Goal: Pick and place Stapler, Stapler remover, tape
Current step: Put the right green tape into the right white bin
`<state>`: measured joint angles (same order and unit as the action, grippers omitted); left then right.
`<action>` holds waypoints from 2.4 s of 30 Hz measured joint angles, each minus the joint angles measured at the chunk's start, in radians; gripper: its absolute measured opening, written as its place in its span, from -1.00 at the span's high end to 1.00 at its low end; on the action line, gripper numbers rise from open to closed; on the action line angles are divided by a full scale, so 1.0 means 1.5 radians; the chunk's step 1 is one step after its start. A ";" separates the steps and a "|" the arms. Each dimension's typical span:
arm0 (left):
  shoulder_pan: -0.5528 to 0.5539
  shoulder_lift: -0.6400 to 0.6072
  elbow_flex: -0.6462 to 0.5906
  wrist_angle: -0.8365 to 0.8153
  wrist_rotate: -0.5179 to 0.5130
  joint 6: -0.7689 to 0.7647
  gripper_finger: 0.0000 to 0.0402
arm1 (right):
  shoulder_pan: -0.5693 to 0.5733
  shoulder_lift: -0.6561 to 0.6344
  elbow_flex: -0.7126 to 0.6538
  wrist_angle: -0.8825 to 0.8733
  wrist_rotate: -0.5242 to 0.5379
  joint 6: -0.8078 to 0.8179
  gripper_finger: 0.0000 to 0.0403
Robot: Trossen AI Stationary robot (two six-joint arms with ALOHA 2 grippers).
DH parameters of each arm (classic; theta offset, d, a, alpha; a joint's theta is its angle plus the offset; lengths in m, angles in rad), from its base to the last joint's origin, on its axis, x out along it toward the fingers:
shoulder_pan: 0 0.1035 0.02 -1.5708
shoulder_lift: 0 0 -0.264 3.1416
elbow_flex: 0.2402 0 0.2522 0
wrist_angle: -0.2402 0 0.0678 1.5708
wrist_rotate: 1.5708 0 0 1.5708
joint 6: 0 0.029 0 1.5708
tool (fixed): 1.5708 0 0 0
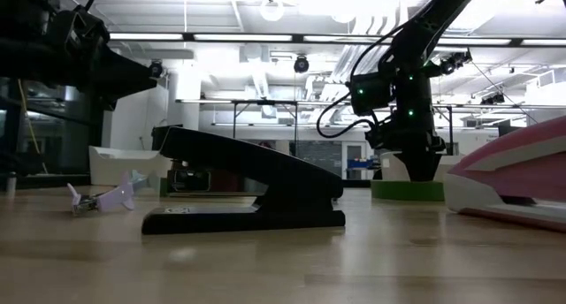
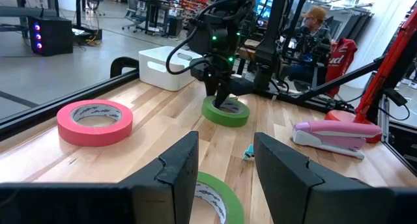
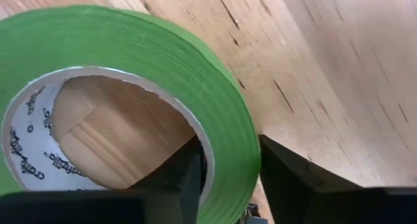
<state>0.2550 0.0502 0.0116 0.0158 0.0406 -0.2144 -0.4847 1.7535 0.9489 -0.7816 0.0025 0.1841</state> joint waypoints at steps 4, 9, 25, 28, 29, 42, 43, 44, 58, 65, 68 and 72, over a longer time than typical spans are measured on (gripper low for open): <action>0.000 0.000 0.000 0.000 0.000 0.000 0.27 | 0.000 0.001 -0.001 0.000 0.002 0.001 0.56; 0.000 0.000 0.000 0.000 0.000 0.000 0.27 | 0.001 0.001 -0.001 0.000 0.000 0.022 0.60; 0.000 0.000 0.000 0.000 0.000 0.000 0.27 | 0.013 -0.040 -0.004 0.002 -0.057 0.160 0.61; 0.000 0.000 0.000 0.000 0.000 0.000 0.27 | 0.019 -0.049 -0.004 0.002 -0.060 0.190 0.61; 0.000 0.000 0.000 0.000 0.000 0.000 0.27 | 0.020 -0.051 -0.003 0.004 -0.063 0.198 0.61; 0.000 0.000 0.000 0.000 0.000 0.000 0.27 | 0.016 -0.147 -0.002 0.023 -0.091 0.224 0.61; 0.000 0.000 0.000 0.000 0.000 0.000 0.27 | 0.011 -0.157 -0.002 0.023 -0.090 0.223 0.61; 0.000 0.000 0.000 0.000 0.000 0.000 0.27 | 0.006 -0.167 -0.002 0.023 -0.087 0.222 0.61; 0.000 0.000 0.000 0.000 0.000 0.000 0.27 | -0.096 -0.270 -0.002 0.020 -0.035 0.205 0.61; 0.000 0.000 0.000 0.000 0.000 0.000 0.27 | -0.149 -0.283 -0.001 0.018 0.003 0.268 0.61; 0.000 0.000 0.000 0.000 0.000 0.000 0.27 | -0.167 -0.284 -0.001 0.018 0.026 0.303 0.61; 0.000 0.000 0.000 0.000 0.000 0.000 0.27 | -0.186 -0.284 -0.001 0.014 0.067 0.355 0.61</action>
<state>0.2546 0.0498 0.0116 0.0162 0.0406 -0.2146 -0.7634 1.3281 0.9470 -0.7611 0.1034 0.7171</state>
